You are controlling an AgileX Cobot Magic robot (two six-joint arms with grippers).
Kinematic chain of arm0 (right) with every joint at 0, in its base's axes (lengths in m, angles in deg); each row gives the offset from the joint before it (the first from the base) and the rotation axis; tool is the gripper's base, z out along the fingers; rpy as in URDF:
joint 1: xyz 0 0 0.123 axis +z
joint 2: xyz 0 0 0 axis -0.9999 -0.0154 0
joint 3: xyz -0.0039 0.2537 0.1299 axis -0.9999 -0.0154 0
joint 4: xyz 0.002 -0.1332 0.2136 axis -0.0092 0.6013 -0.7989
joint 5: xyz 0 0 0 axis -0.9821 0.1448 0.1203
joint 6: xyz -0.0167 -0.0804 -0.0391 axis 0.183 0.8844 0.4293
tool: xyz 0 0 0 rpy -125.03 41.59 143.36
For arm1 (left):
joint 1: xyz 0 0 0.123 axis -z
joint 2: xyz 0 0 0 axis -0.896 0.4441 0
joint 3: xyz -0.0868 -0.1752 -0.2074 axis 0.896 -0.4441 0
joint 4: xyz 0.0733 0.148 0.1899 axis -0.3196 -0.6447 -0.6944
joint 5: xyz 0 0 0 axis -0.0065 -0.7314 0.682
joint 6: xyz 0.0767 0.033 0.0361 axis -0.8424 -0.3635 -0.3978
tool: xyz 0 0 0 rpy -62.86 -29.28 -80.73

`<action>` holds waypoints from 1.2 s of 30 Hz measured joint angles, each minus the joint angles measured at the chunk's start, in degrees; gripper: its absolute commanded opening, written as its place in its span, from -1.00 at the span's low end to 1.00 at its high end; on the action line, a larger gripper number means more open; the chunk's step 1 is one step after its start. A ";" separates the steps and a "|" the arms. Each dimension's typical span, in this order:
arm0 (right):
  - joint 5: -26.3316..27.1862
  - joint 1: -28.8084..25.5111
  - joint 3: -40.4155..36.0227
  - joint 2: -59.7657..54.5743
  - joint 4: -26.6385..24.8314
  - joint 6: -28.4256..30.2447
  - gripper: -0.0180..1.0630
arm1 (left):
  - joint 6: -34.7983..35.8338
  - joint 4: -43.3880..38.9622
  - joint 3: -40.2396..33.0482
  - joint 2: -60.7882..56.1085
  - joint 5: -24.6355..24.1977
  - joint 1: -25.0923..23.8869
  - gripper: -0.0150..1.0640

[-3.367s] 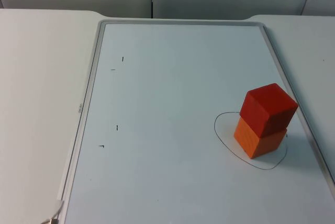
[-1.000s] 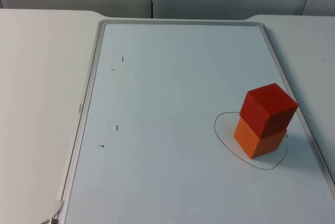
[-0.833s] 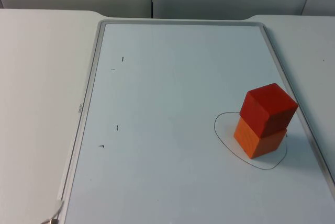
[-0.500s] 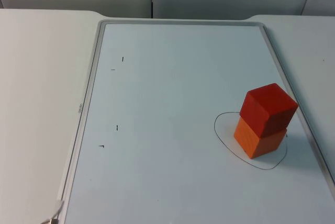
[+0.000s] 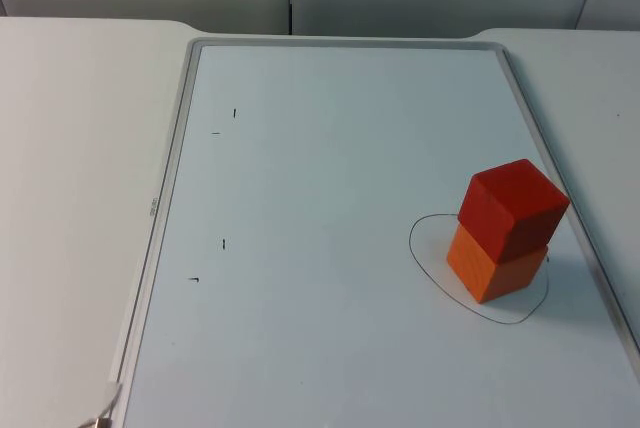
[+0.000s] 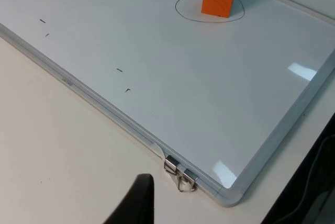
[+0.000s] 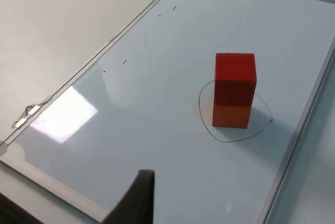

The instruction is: Pick up one cube with the left hand and another cube with the right hand. First place the cube in the right hand at the target position, then stack the cube in the left hand on top.

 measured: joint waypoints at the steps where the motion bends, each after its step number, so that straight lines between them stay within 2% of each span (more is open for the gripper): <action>1: 0.00 0.00 0.00 0.00 0.00 0.00 0.96 | 0.00 0.00 0.00 0.00 0.00 0.00 0.98; 9: 0.00 -1.49 0.00 0.00 -0.11 0.00 0.96 | 0.00 0.00 0.00 0.00 0.00 0.00 0.98; 14: 0.00 -11.85 0.00 0.00 -0.11 0.00 0.96 | 0.00 0.00 0.00 0.00 0.00 0.00 0.98; 15: 0.00 -11.85 0.00 0.00 -0.11 0.00 0.96 | 0.00 0.00 0.00 0.00 0.00 0.00 0.98; 19: 0.00 -21.45 0.00 0.00 -0.11 0.00 0.96 | 0.00 0.00 0.00 0.00 0.00 0.00 0.98; 20: 0.00 -21.45 0.00 0.00 -0.11 0.00 0.96 | 0.00 0.00 0.00 0.00 0.00 0.00 0.98; 24: 0.00 -27.12 0.00 0.00 -0.11 0.00 0.96 | 0.00 0.00 0.00 0.00 0.00 0.00 0.98; 29: 0.00 -28.60 0.00 0.00 -0.11 0.00 0.96 | 0.00 0.00 0.00 0.00 0.00 -0.48 0.98; 32: 0.00 -28.65 0.00 0.00 -0.11 0.00 0.96 | 0.00 0.00 0.00 0.00 0.00 -3.08 0.98; 35: 0.00 -28.65 0.00 0.00 -0.11 0.00 0.96 | 0.00 0.00 0.00 0.00 0.00 -8.68 0.98; 36: 0.00 -28.65 0.00 0.00 -0.11 0.00 0.96 | 0.00 0.00 0.00 0.00 0.00 -8.68 0.98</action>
